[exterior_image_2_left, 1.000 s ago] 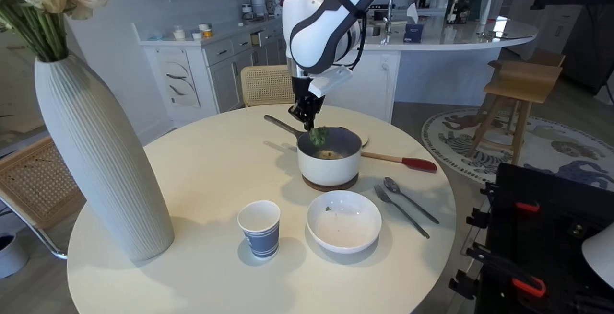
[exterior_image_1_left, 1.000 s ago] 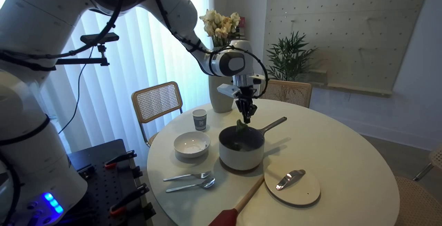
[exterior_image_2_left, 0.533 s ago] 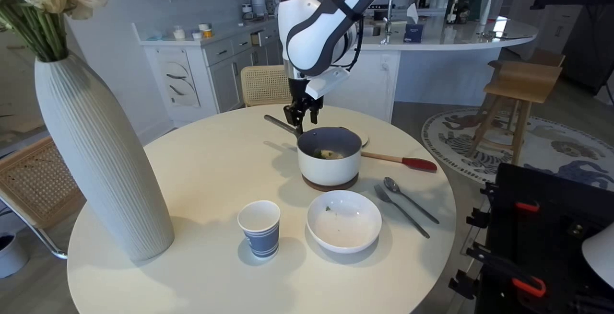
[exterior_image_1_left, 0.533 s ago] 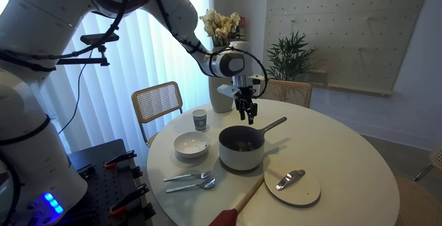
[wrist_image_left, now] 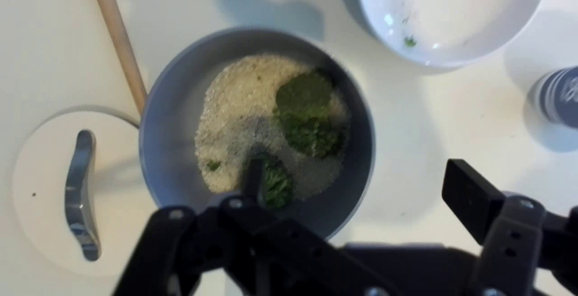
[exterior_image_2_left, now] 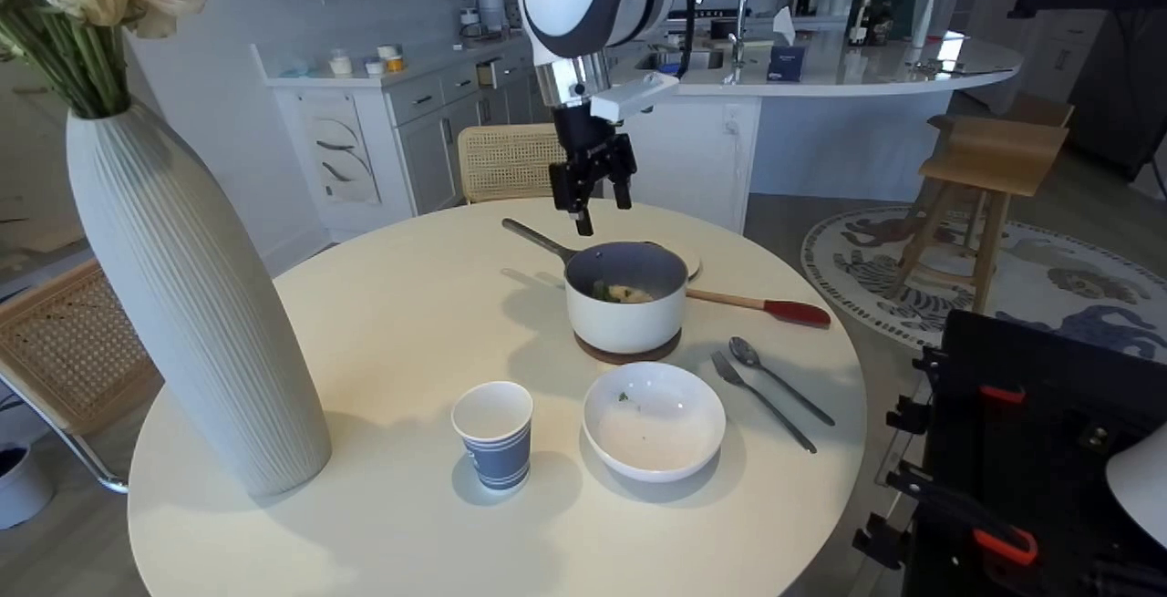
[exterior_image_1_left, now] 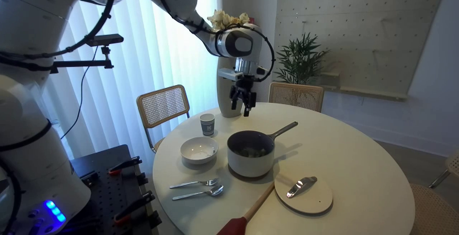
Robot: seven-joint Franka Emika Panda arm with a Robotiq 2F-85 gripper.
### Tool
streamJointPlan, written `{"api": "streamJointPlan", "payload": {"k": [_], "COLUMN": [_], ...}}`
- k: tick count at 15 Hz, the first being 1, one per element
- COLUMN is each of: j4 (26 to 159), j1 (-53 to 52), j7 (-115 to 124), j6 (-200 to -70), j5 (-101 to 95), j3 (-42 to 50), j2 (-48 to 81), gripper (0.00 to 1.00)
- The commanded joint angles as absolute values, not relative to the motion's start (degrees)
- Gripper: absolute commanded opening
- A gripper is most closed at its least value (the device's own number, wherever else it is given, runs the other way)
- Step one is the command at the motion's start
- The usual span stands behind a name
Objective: Move the broccoli in the white bowl to the silver pot
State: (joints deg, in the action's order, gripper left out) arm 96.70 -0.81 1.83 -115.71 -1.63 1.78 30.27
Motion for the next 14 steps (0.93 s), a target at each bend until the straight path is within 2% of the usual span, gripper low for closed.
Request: {"api": "streamJointPlan", "payload": {"k": [1, 6, 7, 14], "j4": [96.2, 97.8, 96.3, 96.6], "j1": [1.3, 1.0, 0.6, 0.6], "j7": [-4.7, -9.4, -7.3, -8.6], "j6": [-104.2, -94.0, -96.9, -95.0], "j5": [2.3, 2.0, 1.6, 1.6], "j3": [-1.1, -1.9, -1.3, -1.5], "j2": [27.5, 24.8, 26.9, 26.4], "gripper": [1.00, 1.00, 1.00, 1.00]}}
